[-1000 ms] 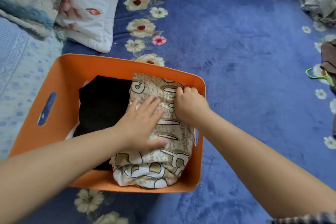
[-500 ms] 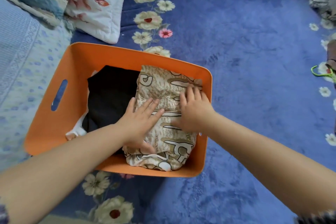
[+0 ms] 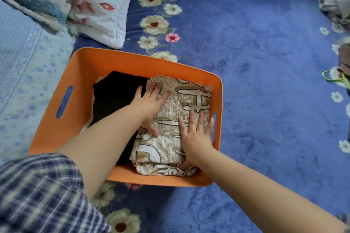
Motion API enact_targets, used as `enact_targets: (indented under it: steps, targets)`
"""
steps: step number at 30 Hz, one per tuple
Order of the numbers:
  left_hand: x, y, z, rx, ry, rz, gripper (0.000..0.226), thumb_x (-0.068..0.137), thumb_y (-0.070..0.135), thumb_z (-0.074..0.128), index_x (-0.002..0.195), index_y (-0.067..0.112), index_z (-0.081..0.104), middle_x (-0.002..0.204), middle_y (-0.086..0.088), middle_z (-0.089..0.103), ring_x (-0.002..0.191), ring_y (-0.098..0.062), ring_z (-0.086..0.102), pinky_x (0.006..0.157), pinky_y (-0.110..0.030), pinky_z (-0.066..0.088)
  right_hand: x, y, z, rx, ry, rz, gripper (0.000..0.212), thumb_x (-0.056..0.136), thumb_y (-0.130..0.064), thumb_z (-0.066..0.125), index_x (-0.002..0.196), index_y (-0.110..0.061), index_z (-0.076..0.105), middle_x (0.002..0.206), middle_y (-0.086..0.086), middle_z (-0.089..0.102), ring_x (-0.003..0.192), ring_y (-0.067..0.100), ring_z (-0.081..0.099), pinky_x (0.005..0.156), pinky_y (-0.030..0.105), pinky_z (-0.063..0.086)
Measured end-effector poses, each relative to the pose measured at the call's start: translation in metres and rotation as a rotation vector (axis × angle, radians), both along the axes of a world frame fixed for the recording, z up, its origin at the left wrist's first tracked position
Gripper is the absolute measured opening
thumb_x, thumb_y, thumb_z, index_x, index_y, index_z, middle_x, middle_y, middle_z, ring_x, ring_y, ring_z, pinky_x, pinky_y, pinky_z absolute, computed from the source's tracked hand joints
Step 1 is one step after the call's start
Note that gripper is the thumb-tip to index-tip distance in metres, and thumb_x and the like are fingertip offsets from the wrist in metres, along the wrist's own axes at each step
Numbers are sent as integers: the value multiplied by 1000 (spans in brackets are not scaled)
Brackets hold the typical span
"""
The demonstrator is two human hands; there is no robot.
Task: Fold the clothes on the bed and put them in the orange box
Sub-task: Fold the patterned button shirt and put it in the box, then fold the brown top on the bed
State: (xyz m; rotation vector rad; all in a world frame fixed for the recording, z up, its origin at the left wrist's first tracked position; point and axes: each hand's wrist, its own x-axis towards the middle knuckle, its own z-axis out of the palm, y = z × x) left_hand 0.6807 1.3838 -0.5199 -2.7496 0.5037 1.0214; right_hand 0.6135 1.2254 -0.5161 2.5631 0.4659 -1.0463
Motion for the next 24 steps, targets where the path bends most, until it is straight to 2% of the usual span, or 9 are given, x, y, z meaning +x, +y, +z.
enact_targets:
  steps: [3,6,12,15,16,18,20,22,24]
  targets:
    - [4,-2,-10,7,7,10,141,57,66,73,142,18,-28,151,-15,-26,141,-31,-20,111,-56,-4,0,1,-10,-12,-56,-11,119,80,-51,64,138,-15,-33,127,22,-46,131,53,-26,88,66,-23]
    - [5,-4,-12,32,4,12,141,57,66,73,142,18,-29,152,-15,-26,141,-32,-19,111,-57,-4,0,2,-15,-35,-91,1,112,85,-46,60,139,-14,-32,139,24,-41,132,52,-25,89,67,-22]
    - [-10,-15,5,103,-90,41,136,59,64,73,146,16,-19,154,-14,-15,143,-30,-11,112,-55,0,-7,0,-12,-23,-148,42,113,84,-53,58,139,-13,-32,146,26,-31,134,51,-21,96,68,-18]
    - [-24,-22,25,107,-107,61,120,70,59,68,148,15,-13,156,-12,-10,144,-27,-7,113,-52,2,-11,-5,3,-14,-120,91,116,80,-63,56,141,-13,-29,147,25,-28,135,51,-18,104,64,-11]
    - [-28,-22,31,109,-106,59,113,75,57,64,148,15,-11,156,-11,-10,144,-26,-7,114,-52,2,-11,-7,9,-22,-102,115,113,80,-64,54,143,-12,-25,148,25,-25,136,50,-15,106,62,-9]
    - [-34,-24,46,111,-116,72,97,83,49,59,149,17,-4,157,-7,-7,145,-23,-6,114,-51,4,-9,-12,22,-52,-94,177,94,89,-58,44,147,-11,-13,152,25,-13,139,47,-8,109,59,-8]
    - [-39,-27,63,107,-137,110,81,89,38,57,149,19,7,157,-6,2,145,-23,-1,114,-49,9,-6,-21,43,-28,-103,212,74,93,-52,37,149,-10,10,155,21,4,142,41,-2,109,59,-8]
    - [-45,-40,87,85,-195,138,64,92,29,52,145,19,20,154,-7,15,143,-23,9,113,-48,16,-3,-45,66,113,-165,177,56,95,-42,39,143,-13,33,152,17,20,143,36,4,110,59,-3]
    - [-51,-59,108,42,-263,152,54,91,28,51,140,17,30,148,-7,27,138,-23,22,109,-45,25,1,-79,88,288,-218,121,48,95,-31,42,139,-13,38,150,13,24,142,30,8,113,55,6]
